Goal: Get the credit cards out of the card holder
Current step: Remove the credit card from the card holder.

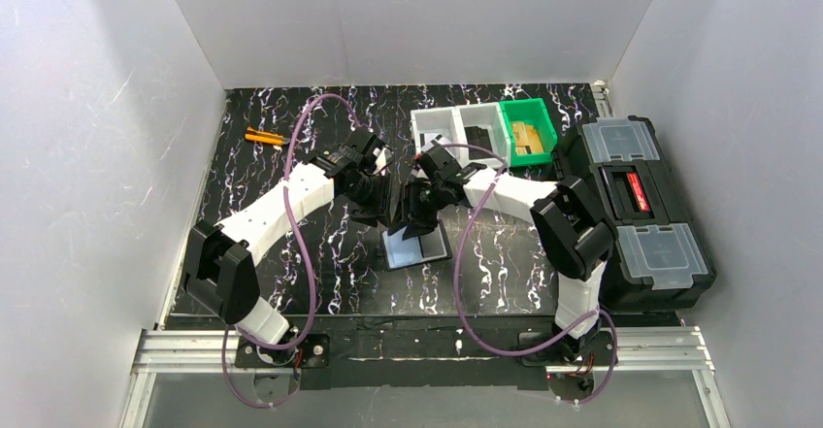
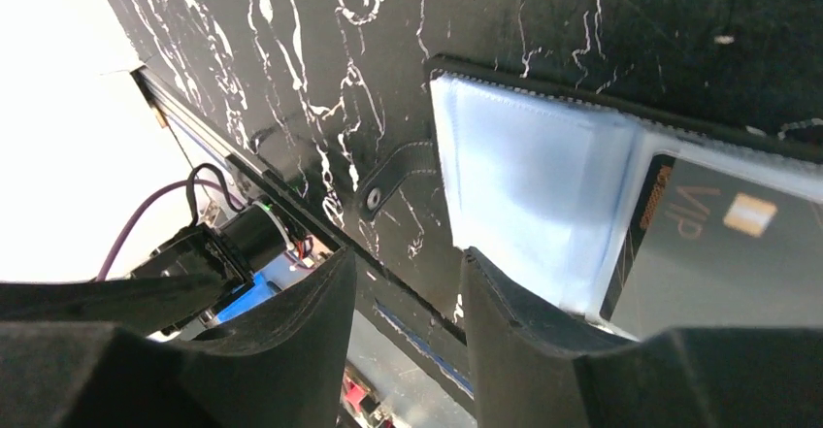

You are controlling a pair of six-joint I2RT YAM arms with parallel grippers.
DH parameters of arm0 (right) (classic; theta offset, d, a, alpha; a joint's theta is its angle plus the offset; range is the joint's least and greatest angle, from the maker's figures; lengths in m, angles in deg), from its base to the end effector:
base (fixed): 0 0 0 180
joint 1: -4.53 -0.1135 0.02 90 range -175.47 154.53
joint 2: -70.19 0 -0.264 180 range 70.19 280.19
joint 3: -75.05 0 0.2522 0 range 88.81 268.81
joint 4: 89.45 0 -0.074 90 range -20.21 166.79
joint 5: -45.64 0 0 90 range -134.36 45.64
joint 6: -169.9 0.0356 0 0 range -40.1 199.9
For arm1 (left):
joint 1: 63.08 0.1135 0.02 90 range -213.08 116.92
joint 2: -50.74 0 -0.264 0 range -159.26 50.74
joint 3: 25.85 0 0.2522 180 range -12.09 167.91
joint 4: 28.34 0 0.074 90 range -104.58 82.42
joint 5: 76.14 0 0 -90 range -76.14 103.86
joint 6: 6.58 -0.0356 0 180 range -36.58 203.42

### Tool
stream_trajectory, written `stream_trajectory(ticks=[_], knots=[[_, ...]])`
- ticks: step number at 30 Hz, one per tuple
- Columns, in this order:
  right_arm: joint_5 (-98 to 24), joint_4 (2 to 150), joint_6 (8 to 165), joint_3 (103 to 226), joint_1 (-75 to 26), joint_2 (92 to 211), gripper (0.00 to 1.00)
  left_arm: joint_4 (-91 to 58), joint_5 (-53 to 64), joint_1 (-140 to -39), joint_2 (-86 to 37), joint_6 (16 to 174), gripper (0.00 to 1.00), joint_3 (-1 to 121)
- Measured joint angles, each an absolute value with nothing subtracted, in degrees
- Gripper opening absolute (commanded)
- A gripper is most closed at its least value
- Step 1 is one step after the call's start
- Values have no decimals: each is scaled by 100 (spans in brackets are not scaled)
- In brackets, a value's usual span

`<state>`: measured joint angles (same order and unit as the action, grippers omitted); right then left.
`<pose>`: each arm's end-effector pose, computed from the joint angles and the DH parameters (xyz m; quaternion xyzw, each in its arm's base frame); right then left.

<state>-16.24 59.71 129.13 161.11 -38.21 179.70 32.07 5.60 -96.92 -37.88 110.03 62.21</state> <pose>0.2832 0.2845 0.1764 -0.0221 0.9261 0.3746 0.0404 0.2620 -0.1818 0.2795 0.0789 0.9625 -0.1861 0.1809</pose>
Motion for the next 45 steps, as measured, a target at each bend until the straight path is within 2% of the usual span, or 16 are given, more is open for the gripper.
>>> stream_trajectory(ticks=[8,19,33,45], knots=[[-2188,5558,12677,15813,-3537,17297,53,2781,-244,-9692,-3893,11281,36,6221],[-2926,4951,12220,15496,-3308,17105,51,1450,-1544,-9692,-4839,12151,34,6049],[-2968,4977,12074,15302,-3308,17232,44,665,-1809,-9688,-5622,12466,34,5644],[-3101,4979,12032,15265,-3308,17280,43,506,-1765,-9688,-5788,12455,34,5393]])
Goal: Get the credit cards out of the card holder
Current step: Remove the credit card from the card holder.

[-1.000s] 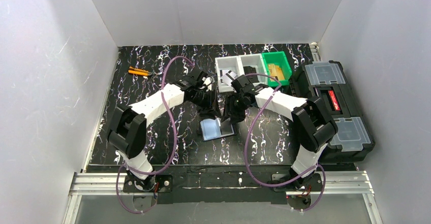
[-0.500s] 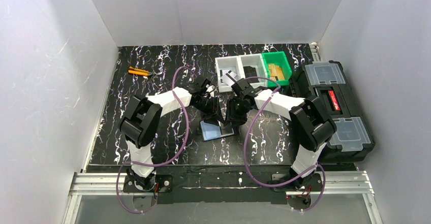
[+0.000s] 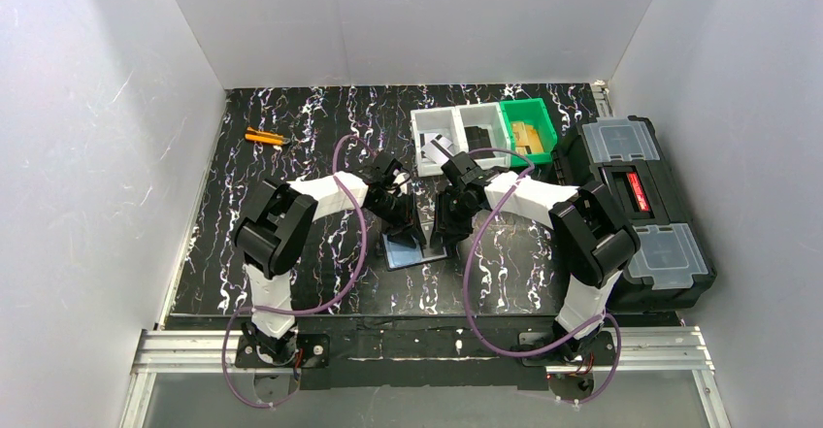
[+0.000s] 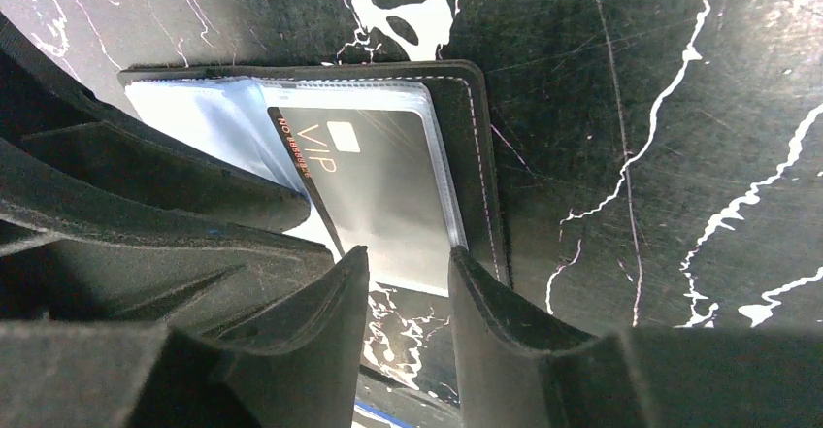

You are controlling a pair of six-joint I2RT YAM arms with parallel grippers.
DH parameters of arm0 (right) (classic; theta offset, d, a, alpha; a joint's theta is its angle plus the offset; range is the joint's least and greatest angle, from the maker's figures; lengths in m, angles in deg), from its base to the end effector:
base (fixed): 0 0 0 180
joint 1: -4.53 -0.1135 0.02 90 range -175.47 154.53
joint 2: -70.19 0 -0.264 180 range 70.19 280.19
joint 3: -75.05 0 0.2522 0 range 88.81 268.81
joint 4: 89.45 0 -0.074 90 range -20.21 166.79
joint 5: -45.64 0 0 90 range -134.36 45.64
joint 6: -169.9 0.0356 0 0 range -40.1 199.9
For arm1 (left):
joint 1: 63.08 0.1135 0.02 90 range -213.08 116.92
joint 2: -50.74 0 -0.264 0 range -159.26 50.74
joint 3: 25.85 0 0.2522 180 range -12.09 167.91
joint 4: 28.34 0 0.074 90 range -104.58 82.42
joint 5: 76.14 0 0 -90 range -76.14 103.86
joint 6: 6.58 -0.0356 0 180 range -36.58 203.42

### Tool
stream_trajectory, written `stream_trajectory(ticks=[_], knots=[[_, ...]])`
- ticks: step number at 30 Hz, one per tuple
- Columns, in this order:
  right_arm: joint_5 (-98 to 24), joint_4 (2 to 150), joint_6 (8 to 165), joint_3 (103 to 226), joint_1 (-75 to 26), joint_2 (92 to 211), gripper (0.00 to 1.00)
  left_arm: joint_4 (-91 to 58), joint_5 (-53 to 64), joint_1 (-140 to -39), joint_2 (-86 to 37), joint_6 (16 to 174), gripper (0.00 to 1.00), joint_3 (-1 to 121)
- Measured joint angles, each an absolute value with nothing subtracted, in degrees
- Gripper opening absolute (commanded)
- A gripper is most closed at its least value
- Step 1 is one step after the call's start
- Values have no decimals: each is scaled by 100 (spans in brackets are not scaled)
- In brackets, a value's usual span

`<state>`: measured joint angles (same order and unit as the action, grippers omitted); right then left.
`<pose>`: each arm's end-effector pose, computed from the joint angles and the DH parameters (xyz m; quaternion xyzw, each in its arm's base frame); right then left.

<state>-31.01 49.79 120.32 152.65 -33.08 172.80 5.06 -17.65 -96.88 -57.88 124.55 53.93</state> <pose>0.2729 0.2206 0.1654 -0.0006 0.9714 0.2195 0.0904 0.3003 -0.2234 0.1497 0.0053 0.9366 -0.3497 0.0229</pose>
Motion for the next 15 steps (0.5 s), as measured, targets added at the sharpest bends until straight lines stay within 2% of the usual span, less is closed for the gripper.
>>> stream_trajectory(ticks=[6,15], knots=[[-3204,4972,12010,15265,-3310,17295,43,471,-1787,-9681,-5831,12455,34,5386],[-3154,4975,12019,15273,-3347,17374,33,403,-1815,-9664,-5847,12457,34,5349]])
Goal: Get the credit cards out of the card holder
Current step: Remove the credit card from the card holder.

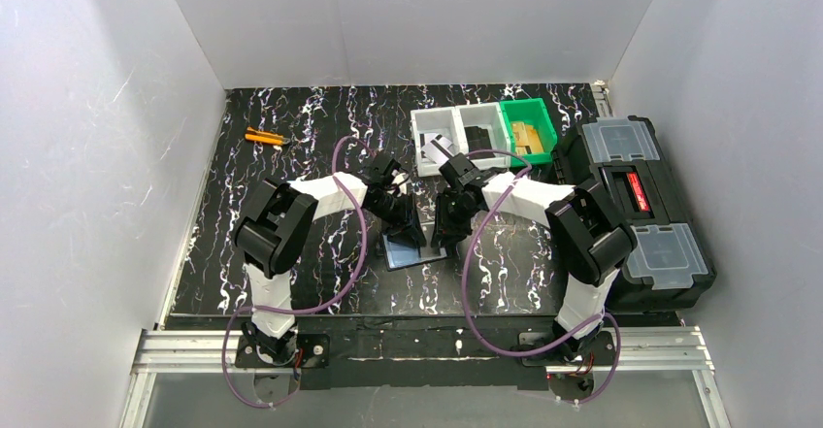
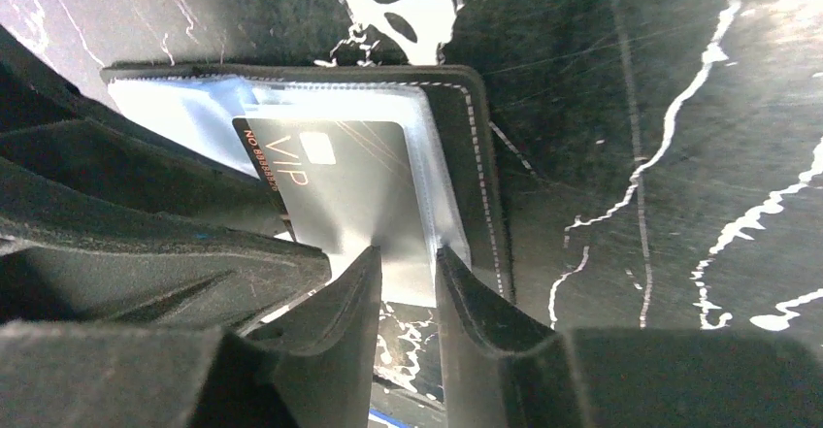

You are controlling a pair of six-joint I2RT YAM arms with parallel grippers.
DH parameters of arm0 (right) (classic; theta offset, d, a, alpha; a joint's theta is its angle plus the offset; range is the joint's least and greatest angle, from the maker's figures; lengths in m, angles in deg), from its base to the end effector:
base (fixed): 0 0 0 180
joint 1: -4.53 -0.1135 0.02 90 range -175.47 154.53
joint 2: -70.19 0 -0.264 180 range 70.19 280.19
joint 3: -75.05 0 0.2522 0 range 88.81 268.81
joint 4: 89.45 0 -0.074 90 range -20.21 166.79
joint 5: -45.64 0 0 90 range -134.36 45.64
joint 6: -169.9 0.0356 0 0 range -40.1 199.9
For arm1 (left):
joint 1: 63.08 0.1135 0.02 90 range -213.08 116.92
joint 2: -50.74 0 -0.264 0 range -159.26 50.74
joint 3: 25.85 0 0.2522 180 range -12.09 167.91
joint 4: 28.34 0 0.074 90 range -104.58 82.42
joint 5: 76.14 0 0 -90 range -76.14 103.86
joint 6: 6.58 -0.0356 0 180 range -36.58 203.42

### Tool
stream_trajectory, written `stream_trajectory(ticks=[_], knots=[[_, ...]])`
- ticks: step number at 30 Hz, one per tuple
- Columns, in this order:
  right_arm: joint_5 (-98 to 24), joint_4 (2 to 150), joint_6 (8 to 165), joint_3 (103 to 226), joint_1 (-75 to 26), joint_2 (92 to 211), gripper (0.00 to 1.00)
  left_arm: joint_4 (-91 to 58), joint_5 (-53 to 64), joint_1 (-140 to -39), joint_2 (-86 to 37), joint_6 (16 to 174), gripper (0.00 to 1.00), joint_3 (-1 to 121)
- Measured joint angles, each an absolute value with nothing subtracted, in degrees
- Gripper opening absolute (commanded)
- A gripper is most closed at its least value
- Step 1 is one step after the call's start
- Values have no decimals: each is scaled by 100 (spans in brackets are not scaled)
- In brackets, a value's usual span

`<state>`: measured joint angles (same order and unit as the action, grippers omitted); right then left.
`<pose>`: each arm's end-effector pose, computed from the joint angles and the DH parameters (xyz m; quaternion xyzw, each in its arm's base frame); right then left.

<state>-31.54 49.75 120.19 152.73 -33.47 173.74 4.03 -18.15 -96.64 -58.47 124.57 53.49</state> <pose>0.2724 0.2228 0.1603 -0.0031 0.9735 0.2116 0.0868 0.3013 -0.2225 0.1450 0.0042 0.9355 -0.3527 0.0209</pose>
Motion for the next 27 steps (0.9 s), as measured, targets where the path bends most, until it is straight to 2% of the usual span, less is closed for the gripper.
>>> stream_trajectory(ticks=[3,27], knots=[[-3073,4981,12028,15287,-3435,17424,29,316,-1863,-9637,-5847,12472,33,5294],[-2896,4896,12098,15424,-3487,17608,21,115,-1866,-9530,-5617,12582,24,4954]])
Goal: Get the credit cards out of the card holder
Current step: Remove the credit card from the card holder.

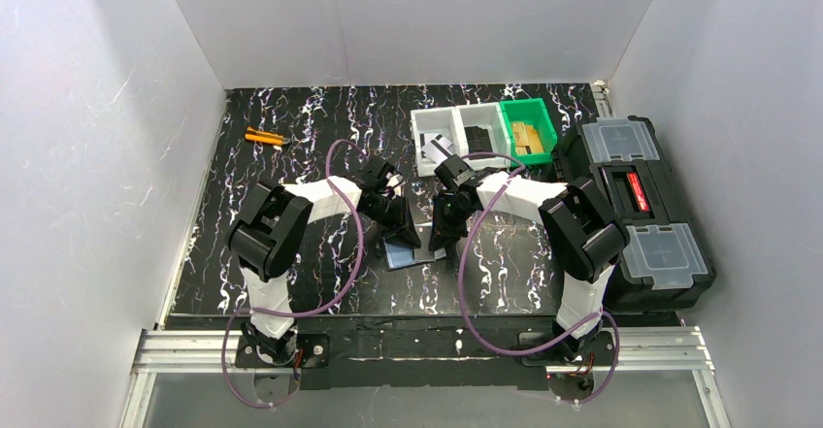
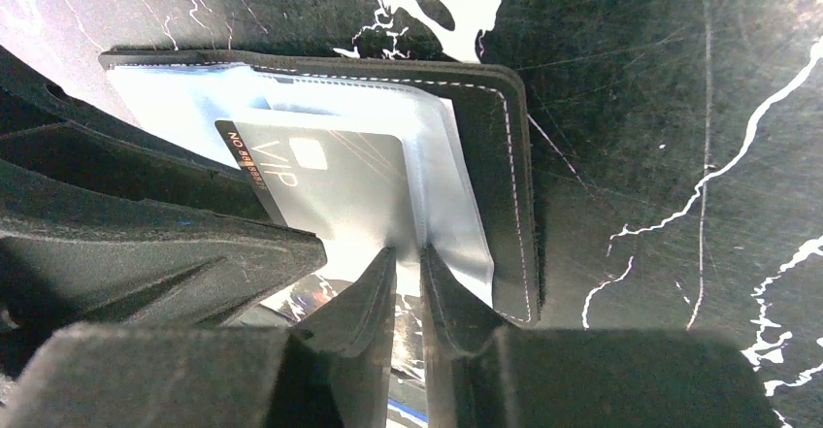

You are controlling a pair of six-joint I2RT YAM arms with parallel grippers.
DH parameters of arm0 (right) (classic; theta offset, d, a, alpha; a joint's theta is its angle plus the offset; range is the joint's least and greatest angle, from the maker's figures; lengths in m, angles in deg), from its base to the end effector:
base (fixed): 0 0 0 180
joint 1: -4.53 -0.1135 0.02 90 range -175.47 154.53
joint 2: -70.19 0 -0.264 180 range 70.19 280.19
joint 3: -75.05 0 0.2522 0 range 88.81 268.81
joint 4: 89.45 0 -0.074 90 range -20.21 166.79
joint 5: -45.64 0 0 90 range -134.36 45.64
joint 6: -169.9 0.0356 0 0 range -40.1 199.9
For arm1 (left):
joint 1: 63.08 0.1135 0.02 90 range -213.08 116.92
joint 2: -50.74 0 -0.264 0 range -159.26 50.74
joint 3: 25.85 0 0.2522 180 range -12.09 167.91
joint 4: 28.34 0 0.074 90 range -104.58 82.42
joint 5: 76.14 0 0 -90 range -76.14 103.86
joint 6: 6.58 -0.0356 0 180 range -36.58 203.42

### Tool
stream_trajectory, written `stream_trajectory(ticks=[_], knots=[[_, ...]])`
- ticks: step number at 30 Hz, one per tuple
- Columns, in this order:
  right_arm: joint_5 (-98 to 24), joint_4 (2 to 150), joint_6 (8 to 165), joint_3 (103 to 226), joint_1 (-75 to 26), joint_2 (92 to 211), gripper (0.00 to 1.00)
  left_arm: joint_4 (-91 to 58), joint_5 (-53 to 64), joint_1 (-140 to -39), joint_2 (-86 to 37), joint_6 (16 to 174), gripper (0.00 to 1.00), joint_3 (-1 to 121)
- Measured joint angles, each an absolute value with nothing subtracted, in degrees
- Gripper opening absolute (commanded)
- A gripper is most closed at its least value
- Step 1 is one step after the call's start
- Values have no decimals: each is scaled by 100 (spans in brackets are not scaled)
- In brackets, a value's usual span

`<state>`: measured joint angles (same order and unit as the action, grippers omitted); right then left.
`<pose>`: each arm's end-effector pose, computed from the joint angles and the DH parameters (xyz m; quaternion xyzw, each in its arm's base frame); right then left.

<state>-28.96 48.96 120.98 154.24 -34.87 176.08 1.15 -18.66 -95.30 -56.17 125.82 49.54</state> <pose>0.2704 0.2343 0.1535 -0.0110 0.9735 0.2210 0.0575 0.2962 -0.2093 0.1433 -0.0127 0.9320 -0.3613 0.0268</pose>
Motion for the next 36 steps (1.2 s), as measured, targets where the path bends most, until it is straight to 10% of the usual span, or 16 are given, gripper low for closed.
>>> stream_trajectory(ticks=[36], knots=[[-2813,4804,12150,15514,-3459,17712,15,-386,-2128,-9272,-5392,12842,0,4484]])
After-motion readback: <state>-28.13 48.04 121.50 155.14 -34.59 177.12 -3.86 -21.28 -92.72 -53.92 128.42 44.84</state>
